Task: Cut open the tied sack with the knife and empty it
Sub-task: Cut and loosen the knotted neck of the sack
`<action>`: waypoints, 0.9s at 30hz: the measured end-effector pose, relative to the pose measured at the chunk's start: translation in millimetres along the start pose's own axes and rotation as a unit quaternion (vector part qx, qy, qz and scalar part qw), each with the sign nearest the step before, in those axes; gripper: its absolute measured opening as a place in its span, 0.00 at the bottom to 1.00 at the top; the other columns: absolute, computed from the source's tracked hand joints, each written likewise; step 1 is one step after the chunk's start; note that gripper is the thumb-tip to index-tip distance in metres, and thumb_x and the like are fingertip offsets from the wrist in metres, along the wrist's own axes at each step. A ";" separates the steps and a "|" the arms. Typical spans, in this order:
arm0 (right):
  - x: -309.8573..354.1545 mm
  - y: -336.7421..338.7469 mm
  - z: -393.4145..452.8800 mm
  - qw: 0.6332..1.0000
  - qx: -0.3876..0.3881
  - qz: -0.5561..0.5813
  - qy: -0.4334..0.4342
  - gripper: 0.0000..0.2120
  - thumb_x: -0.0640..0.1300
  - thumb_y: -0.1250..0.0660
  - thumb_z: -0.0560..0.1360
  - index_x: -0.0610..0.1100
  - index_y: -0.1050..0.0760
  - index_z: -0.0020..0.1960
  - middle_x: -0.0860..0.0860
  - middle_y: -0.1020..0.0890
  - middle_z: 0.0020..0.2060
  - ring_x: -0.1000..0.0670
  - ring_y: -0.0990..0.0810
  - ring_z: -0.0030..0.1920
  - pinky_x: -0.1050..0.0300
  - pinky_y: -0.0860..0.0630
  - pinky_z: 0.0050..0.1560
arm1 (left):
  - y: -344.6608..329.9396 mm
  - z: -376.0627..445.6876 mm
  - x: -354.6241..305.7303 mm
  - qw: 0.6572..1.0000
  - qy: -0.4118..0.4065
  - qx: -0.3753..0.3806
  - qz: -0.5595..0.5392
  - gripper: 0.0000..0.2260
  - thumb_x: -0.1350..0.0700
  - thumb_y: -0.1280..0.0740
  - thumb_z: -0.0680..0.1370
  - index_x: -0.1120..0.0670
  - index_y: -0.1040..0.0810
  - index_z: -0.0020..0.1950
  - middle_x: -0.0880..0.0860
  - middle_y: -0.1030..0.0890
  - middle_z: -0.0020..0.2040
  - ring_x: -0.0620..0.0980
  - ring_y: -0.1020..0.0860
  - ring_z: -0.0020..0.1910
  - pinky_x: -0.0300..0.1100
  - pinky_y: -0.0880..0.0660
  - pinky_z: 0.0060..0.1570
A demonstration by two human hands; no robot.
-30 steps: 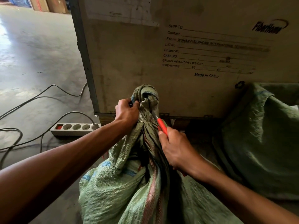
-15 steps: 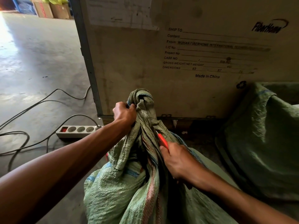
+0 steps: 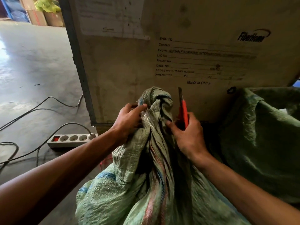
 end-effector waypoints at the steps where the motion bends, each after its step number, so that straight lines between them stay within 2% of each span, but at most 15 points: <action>1: -2.1 -1.7 2.2 1.000 0.005 0.007 -0.004 0.13 0.50 0.30 0.72 0.47 0.30 0.52 0.48 0.21 0.46 0.48 0.21 0.49 0.51 0.21 0.49 | -1.7 -0.2 -0.8 1.000 0.006 0.018 -0.018 0.20 0.48 0.27 0.69 0.56 0.25 0.56 0.48 0.19 0.31 0.45 0.23 0.27 0.38 0.27 0.26; 3: -6.6 -3.0 5.2 1.000 0.005 0.016 -0.018 0.10 0.47 0.31 0.73 0.48 0.29 0.51 0.46 0.21 0.47 0.46 0.21 0.49 0.47 0.20 0.52 | -3.4 -0.7 -0.8 0.998 0.011 0.052 -0.037 0.24 0.51 0.27 0.64 0.55 0.26 0.58 0.47 0.20 0.31 0.45 0.24 0.28 0.40 0.26 0.30; 5: -13.1 -1.7 8.2 0.999 -0.006 0.020 -0.046 0.10 0.46 0.32 0.74 0.45 0.28 0.52 0.45 0.21 0.48 0.46 0.21 0.49 0.47 0.20 0.52 | -2.8 -1.8 -0.3 0.997 0.005 0.066 -0.031 0.26 0.56 0.26 0.64 0.55 0.29 0.60 0.52 0.17 0.37 0.47 0.22 0.31 0.43 0.24 0.34; 6: -14.4 -0.3 9.2 0.998 -0.013 0.032 -0.056 0.09 0.47 0.33 0.74 0.44 0.28 0.52 0.44 0.20 0.47 0.46 0.20 0.46 0.48 0.20 0.49 | -1.9 -2.4 0.0 0.997 -0.001 0.067 -0.026 0.27 0.59 0.25 0.65 0.56 0.30 0.61 0.54 0.16 0.39 0.47 0.20 0.31 0.42 0.24 0.33; 8: -7.6 2.5 9.3 0.996 -0.025 0.075 -0.051 0.11 0.51 0.34 0.75 0.42 0.27 0.49 0.43 0.22 0.39 0.46 0.22 0.37 0.50 0.22 0.38 | -0.7 -3.9 -0.7 0.998 -0.012 0.061 -0.005 0.29 0.64 0.24 0.68 0.57 0.34 0.64 0.55 0.14 0.41 0.46 0.19 0.31 0.39 0.23 0.30; 9: -1.5 3.8 9.0 0.995 -0.029 0.094 -0.034 0.14 0.54 0.34 0.73 0.42 0.28 0.47 0.44 0.24 0.36 0.46 0.25 0.33 0.50 0.24 0.34 | -0.9 -4.8 -1.1 0.998 -0.017 0.057 0.006 0.30 0.64 0.23 0.67 0.56 0.35 0.64 0.55 0.14 0.43 0.45 0.19 0.31 0.37 0.24 0.28; 11: 9.8 3.8 7.5 0.995 -0.029 0.093 0.000 0.19 0.58 0.30 0.68 0.44 0.28 0.47 0.48 0.25 0.35 0.49 0.25 0.33 0.53 0.23 0.33 | -4.7 -8.1 -3.1 0.998 -0.027 0.055 0.030 0.31 0.60 0.21 0.65 0.56 0.32 0.63 0.57 0.15 0.46 0.46 0.17 0.34 0.37 0.24 0.30; 13: 10.0 -0.8 5.5 0.998 -0.016 0.069 -0.001 0.19 0.54 0.27 0.67 0.45 0.28 0.51 0.50 0.23 0.41 0.51 0.22 0.41 0.56 0.22 0.39 | -16.1 -12.5 -7.3 0.994 -0.040 0.080 0.057 0.25 0.54 0.21 0.64 0.61 0.23 0.57 0.57 0.14 0.45 0.50 0.16 0.37 0.40 0.22 0.33; 16: 0.6 -1.1 7.2 0.997 -0.005 0.073 -0.025 0.14 0.43 0.29 0.71 0.46 0.28 0.55 0.46 0.20 0.48 0.46 0.20 0.48 0.49 0.20 0.49 | -23.2 -15.2 -11.3 0.994 -0.032 0.105 0.028 0.16 0.51 0.26 0.67 0.59 0.17 0.49 0.57 0.15 0.44 0.54 0.19 0.39 0.45 0.24 0.40; 19: 3.0 10.2 14.5 0.995 -0.002 0.103 -0.009 0.12 0.36 0.34 0.74 0.52 0.30 0.50 0.44 0.20 0.48 0.43 0.19 0.46 0.54 0.19 0.43 | -22.4 -14.7 -16.4 0.990 -0.039 0.139 0.002 0.17 0.54 0.29 0.68 0.59 0.20 0.54 0.63 0.17 0.51 0.61 0.22 0.48 0.56 0.29 0.50; 21: 5.6 13.7 18.2 0.995 -0.004 0.101 0.001 0.11 0.36 0.35 0.75 0.51 0.30 0.49 0.43 0.20 0.46 0.42 0.19 0.46 0.52 0.19 0.43 | -27.6 -17.3 -18.5 0.986 -0.046 0.159 0.016 0.20 0.54 0.27 0.68 0.58 0.22 0.58 0.58 0.15 0.50 0.58 0.20 0.48 0.51 0.24 0.47; 22: 5.1 14.3 18.6 0.995 -0.011 0.095 -0.002 0.09 0.38 0.34 0.75 0.50 0.30 0.50 0.44 0.20 0.45 0.42 0.19 0.47 0.49 0.19 0.46 | -28.5 -16.1 -18.8 0.988 -0.048 0.148 0.025 0.21 0.54 0.25 0.68 0.58 0.23 0.58 0.55 0.14 0.46 0.53 0.17 0.44 0.44 0.22 0.39; 24: 0.9 14.4 17.3 0.997 -0.028 0.076 -0.022 0.08 0.47 0.33 0.75 0.48 0.30 0.51 0.46 0.21 0.45 0.44 0.20 0.47 0.47 0.20 0.48 | -18.8 -10.8 -20.4 0.995 -0.055 0.061 0.063 0.25 0.50 0.22 0.65 0.60 0.23 0.55 0.51 0.15 0.36 0.44 0.19 0.32 0.35 0.25 0.27; 25: 0.3 13.6 15.4 0.997 -0.031 0.061 -0.026 0.11 0.52 0.32 0.73 0.48 0.30 0.50 0.47 0.22 0.43 0.46 0.21 0.44 0.50 0.20 0.45 | -8.0 -7.9 -20.0 0.993 -0.055 -0.002 0.104 0.29 0.45 0.21 0.62 0.61 0.24 0.54 0.51 0.17 0.36 0.43 0.20 0.31 0.34 0.27 0.26; 27: 5.2 8.8 9.2 0.999 -0.022 0.019 -0.017 0.20 0.60 0.28 0.66 0.48 0.30 0.47 0.51 0.23 0.39 0.51 0.23 0.39 0.59 0.24 0.35 | 10.9 -6.3 -12.1 0.983 -0.017 -0.081 0.165 0.36 0.39 0.21 0.58 0.59 0.27 0.55 0.53 0.18 0.45 0.48 0.19 0.39 0.40 0.22 0.35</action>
Point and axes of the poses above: each hand's wrist, its own z-axis towards the middle knuckle, its own y-axis out of the back of the hand, x = y × z, the point moved 10 cm from there along z, towards the middle knuckle
